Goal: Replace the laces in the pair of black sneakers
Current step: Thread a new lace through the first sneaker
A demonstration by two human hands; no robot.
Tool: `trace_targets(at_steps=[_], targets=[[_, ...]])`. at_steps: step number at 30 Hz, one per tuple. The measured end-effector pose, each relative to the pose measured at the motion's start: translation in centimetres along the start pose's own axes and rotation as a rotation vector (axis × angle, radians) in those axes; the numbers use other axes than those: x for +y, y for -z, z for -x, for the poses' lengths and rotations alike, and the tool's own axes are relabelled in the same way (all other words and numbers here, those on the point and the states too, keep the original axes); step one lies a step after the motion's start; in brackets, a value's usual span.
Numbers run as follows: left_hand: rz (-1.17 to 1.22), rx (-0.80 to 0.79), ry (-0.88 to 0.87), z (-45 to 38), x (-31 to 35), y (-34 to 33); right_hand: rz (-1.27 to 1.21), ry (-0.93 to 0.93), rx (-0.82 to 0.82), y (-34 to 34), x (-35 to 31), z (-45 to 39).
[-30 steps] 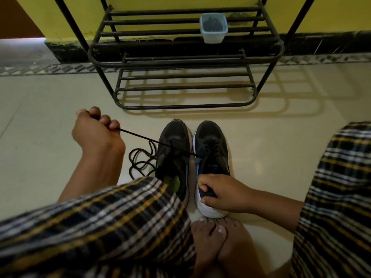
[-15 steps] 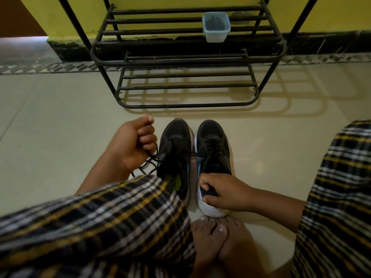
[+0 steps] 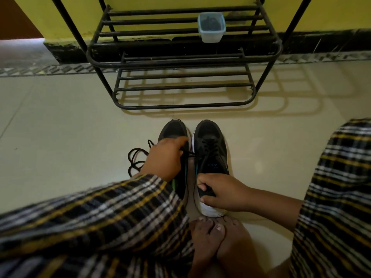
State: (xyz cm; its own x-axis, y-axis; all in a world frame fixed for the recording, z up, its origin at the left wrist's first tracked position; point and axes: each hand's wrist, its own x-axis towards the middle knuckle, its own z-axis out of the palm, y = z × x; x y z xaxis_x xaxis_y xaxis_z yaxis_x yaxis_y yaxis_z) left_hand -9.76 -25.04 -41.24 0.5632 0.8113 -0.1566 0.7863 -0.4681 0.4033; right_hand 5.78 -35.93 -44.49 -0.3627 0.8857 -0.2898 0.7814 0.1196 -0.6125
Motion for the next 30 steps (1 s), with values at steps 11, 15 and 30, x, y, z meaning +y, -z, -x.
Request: trace_targets(at_steps=[11, 15, 30], targets=[[-0.217, -0.060, 0.009, 0.5, 0.5, -1.9, 0.003, 0.001, -0.004, 0.1, -0.1, 0.0], [-0.247, -0.111, -0.040, 0.7, 0.8, -2.0, -0.005, 0.002, 0.003, 0.2, -0.1, 0.0], [-0.189, -0.162, -0.035, 0.8, 1.3, -0.7, -0.011, -0.007, -0.005, 0.2, -0.3, 0.0]])
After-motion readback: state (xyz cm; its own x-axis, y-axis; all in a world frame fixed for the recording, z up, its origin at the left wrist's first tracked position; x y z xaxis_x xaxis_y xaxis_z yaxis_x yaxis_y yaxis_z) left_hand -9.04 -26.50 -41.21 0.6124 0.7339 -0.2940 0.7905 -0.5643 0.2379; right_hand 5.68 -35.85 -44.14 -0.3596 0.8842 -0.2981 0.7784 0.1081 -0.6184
